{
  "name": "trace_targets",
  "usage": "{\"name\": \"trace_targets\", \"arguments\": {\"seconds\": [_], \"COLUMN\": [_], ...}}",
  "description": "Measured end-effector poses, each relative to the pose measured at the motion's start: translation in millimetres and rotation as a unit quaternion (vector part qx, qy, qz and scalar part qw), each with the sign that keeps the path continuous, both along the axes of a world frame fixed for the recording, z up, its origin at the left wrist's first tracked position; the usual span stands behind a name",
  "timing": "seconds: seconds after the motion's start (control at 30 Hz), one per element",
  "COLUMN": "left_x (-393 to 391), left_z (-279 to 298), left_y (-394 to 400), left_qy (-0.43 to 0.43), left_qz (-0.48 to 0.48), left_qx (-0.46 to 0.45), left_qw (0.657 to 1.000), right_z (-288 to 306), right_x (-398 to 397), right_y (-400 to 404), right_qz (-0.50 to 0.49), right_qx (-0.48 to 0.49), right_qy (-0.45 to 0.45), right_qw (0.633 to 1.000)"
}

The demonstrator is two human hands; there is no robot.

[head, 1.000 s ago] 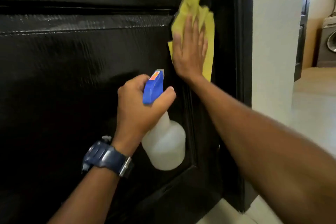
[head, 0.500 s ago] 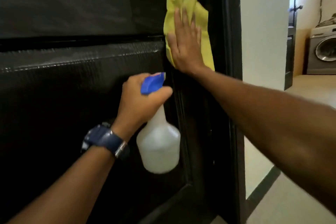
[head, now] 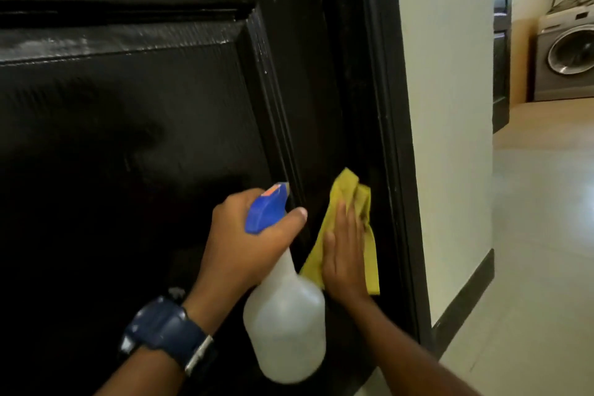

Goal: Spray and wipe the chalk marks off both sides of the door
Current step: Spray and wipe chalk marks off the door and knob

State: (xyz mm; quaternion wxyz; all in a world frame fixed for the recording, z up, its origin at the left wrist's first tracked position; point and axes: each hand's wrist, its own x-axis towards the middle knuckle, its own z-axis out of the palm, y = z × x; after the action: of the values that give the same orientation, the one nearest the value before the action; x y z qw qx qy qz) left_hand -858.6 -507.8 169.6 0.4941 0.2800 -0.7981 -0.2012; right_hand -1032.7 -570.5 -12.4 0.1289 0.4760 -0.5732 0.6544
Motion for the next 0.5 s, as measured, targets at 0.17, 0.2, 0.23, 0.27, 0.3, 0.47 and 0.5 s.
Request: {"name": "trace_targets", "arguments": {"seconds": [0.17, 0.2, 0.23, 0.27, 0.3, 0.47, 0.5], "left_x": [17, 18, 17, 17, 16, 3, 2], "left_z": [-14, -14, -12, -8, -5, -11, -15], "left_y": [18, 21, 22, 23, 23, 23, 23], "left_qy": [-0.003, 0.003, 0.012, 0.020, 0.024, 0.051, 0.052], "left_qz": [-0.002, -0.005, -0.009, -0.008, -0.009, -0.029, -0.033], "left_qx": [0.021, 0.015, 0.008, 0.001, -0.004, 0.000, 0.003], "left_qw": [1.000, 1.000, 1.000, 1.000, 1.000, 0.998, 0.998], "right_z": [-88, -81, -66, -39, -6, 175, 179], "right_x": [57, 61, 59, 56, 49, -14, -23], "right_y": [28, 33, 37, 38, 37, 1, -6], "right_qz": [0.013, 0.025, 0.045, 0.068, 0.087, 0.050, 0.034], "right_qx": [0.079, 0.087, 0.083, 0.060, 0.028, -0.055, -0.064], "right_qy": [-0.132, -0.137, -0.127, -0.094, -0.040, 0.117, 0.118], "right_qw": [0.988, 0.986, 0.987, 0.991, 0.995, 0.990, 0.990]}}
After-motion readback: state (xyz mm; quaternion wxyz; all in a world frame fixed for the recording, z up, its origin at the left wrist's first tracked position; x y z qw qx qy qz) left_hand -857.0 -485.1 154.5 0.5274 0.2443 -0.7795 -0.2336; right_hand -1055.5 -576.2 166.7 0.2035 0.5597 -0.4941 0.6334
